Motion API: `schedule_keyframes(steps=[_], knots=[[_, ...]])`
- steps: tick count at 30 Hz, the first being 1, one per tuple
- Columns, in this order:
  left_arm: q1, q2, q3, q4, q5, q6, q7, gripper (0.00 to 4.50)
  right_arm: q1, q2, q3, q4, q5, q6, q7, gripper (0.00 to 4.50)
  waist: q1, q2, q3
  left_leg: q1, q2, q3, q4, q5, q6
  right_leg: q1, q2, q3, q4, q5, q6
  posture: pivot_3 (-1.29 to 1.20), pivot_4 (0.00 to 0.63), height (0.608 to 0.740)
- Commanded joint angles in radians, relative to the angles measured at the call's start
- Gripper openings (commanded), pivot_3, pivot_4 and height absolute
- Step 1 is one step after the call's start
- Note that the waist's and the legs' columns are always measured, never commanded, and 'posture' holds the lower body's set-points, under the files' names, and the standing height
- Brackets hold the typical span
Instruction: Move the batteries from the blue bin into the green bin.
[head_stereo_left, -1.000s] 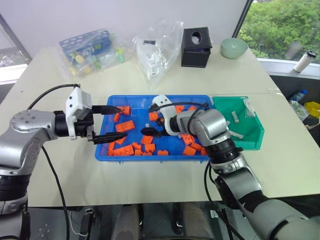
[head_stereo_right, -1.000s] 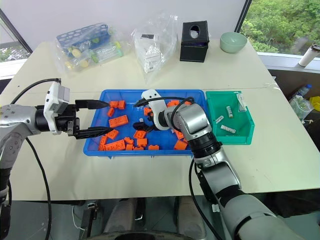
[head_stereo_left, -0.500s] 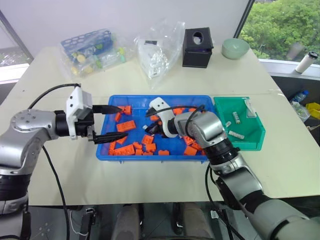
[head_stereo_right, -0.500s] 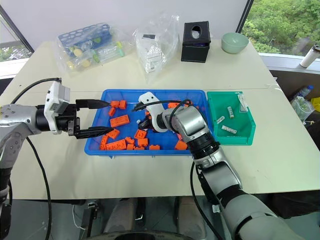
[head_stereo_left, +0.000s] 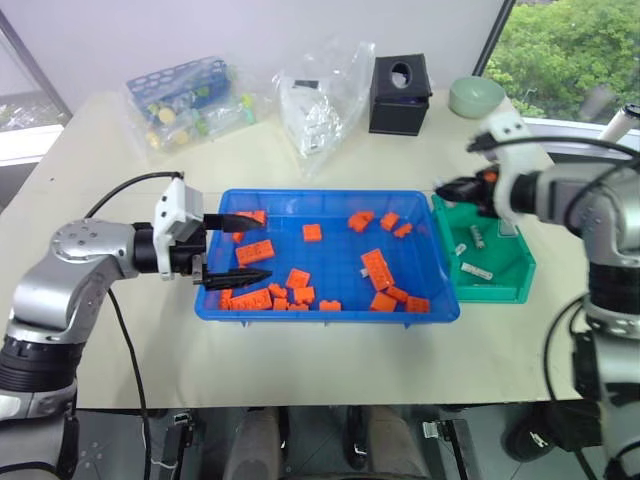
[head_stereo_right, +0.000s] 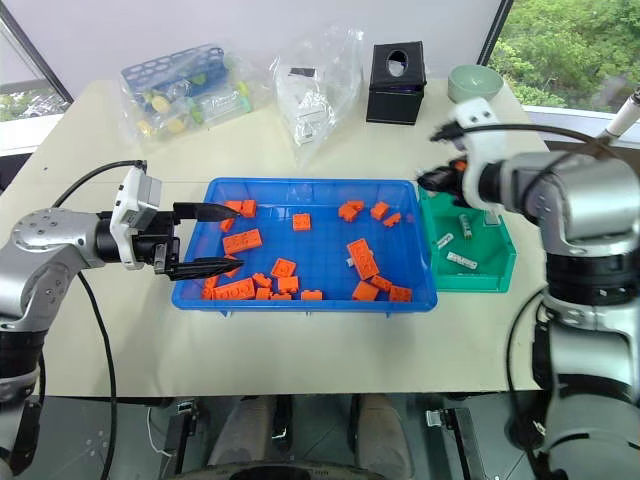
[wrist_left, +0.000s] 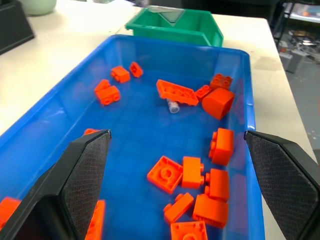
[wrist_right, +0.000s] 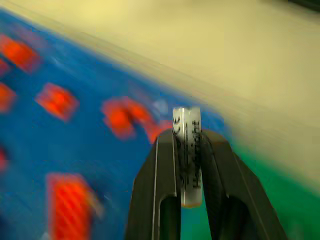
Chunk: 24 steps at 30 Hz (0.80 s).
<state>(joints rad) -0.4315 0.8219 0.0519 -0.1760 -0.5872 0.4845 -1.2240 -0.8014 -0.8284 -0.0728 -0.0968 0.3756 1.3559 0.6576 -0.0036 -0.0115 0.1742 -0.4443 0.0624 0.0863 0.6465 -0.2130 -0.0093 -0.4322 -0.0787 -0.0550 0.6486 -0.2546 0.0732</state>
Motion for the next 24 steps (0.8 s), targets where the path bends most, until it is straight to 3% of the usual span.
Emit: schedule_keyframes(steps=[1,5,9,12,16,20,24], knots=[[-0.028,-0.004,-0.002,0.004,0.009,-0.026,-0.012,4.50,0.066,-0.061,-0.051,-0.090,0.017,-0.012,0.011,0.58,-0.008,0.000,0.000,0.000,0.000,0.000,0.000,0.000,0.000,0.000,0.000,0.000,0.000,0.000,0.000,0.00,0.150,0.736],[-0.049,-0.018,-0.015,0.019,0.015,-0.031,-0.021,4.50,0.133,-0.073,-0.059,-0.112,0.007,-0.043,-0.008,2.49,-0.011,0.000,0.000,0.000,0.000,0.000,0.000,0.000,0.000,0.000,0.001,0.000,0.000,0.000,0.000,0.00,0.150,0.736],[-0.064,-0.025,-0.025,0.026,0.017,-0.033,-0.025,4.50,0.096,-0.064,-0.067,-0.092,0.007,-0.076,-0.021,4.38,-0.009,0.000,0.000,0.000,0.000,0.000,0.000,0.000,0.000,0.000,0.001,0.000,0.000,0.000,0.000,0.00,0.150,0.736],[-0.064,-0.024,-0.026,0.025,0.017,-0.034,-0.028,4.50,0.040,-0.030,-0.076,-0.131,0.054,-0.029,-0.019,4.38,-0.010,0.000,0.000,0.000,0.000,0.000,0.001,0.000,0.000,0.000,0.001,0.000,0.000,0.000,0.000,0.00,0.150,0.736],[-0.063,-0.024,-0.029,0.017,0.018,-0.033,-0.025,4.50,0.051,0.102,-0.084,-0.277,0.130,0.141,-0.065,4.38,-0.009,0.000,0.000,0.000,0.001,-0.001,0.000,0.000,0.000,0.000,0.001,0.000,0.000,0.000,0.000,0.00,0.150,0.736],[-0.060,-0.026,-0.026,0.006,0.015,-0.027,-0.017,4.50,0.126,0.255,-0.063,-0.382,0.122,0.235,-0.164,4.45,-0.004,-0.001,0.000,0.000,0.001,-0.002,0.001,0.000,0.000,0.001,0.001,0.000,0.000,0.000,0.000,0.00,0.150,0.736],[-0.057,-0.020,-0.022,0.002,0.012,-0.022,-0.018,4.50,0.181,0.326,-0.059,-0.423,0.145,0.259,-0.219,4.45,-0.004,-0.001,0.000,-0.001,0.000,-0.002,0.002,0.000,0.000,0.002,0.000,0.000,0.000,0.000,0.000,0.00,0.150,0.736]])
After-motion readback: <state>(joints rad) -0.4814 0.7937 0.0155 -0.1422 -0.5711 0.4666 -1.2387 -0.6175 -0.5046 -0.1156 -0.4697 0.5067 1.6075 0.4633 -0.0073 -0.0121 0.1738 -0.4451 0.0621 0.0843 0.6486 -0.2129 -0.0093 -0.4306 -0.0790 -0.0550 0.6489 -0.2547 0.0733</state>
